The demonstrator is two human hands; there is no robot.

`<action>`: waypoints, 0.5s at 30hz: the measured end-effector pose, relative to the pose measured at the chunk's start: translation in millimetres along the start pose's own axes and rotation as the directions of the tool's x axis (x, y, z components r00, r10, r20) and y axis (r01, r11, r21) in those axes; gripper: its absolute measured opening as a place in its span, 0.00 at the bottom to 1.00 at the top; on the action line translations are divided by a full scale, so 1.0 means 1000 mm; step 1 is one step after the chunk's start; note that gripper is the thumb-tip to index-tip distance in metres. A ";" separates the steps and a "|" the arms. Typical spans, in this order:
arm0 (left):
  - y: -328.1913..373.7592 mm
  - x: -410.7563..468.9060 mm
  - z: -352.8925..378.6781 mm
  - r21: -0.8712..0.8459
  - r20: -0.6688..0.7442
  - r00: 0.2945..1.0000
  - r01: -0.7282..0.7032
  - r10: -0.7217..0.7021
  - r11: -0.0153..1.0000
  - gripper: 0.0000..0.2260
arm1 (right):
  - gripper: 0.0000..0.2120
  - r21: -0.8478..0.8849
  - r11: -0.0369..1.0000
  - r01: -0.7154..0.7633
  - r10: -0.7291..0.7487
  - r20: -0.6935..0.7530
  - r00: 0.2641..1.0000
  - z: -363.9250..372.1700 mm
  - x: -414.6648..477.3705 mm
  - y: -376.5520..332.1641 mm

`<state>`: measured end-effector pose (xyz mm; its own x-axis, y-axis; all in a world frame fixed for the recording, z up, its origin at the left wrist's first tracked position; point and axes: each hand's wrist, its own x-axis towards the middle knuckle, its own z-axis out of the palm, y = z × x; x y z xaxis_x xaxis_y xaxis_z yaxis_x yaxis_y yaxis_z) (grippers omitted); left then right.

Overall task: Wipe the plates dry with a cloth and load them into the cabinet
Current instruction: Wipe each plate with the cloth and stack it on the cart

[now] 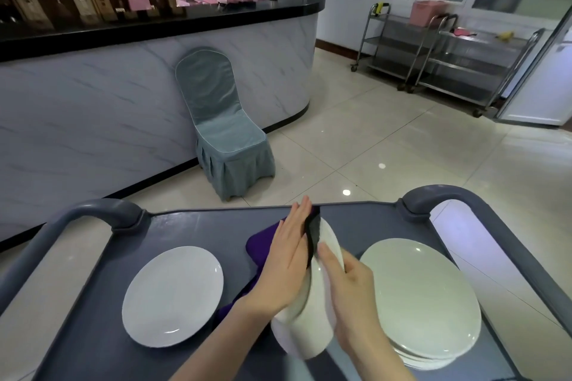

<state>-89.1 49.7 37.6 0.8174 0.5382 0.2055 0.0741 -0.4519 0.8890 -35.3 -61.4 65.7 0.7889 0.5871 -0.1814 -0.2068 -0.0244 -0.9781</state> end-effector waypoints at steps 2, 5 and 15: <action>-0.005 -0.004 0.000 0.060 -0.017 1.000 0.024 -0.023 0.998 0.26 | 0.13 0.128 0.989 -0.074 0.075 0.004 0.997 -0.009 0.005 -0.009; -0.014 -0.016 0.005 0.253 -0.054 0.997 -0.041 0.057 0.967 0.27 | 0.12 0.211 0.967 -0.145 0.148 -0.001 0.989 -0.022 0.011 -0.015; 0.009 -0.013 0.014 0.221 0.160 0.977 -0.172 0.138 0.960 0.28 | 0.12 0.320 0.941 -0.107 0.139 -0.079 0.987 -0.020 0.016 -0.019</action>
<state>-91.8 29.0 36.9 0.9007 0.3493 0.2581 0.0565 -0.6835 0.7278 -7.3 -67.4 79.2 0.7959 0.5122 -0.3228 -0.4639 0.1733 -0.8687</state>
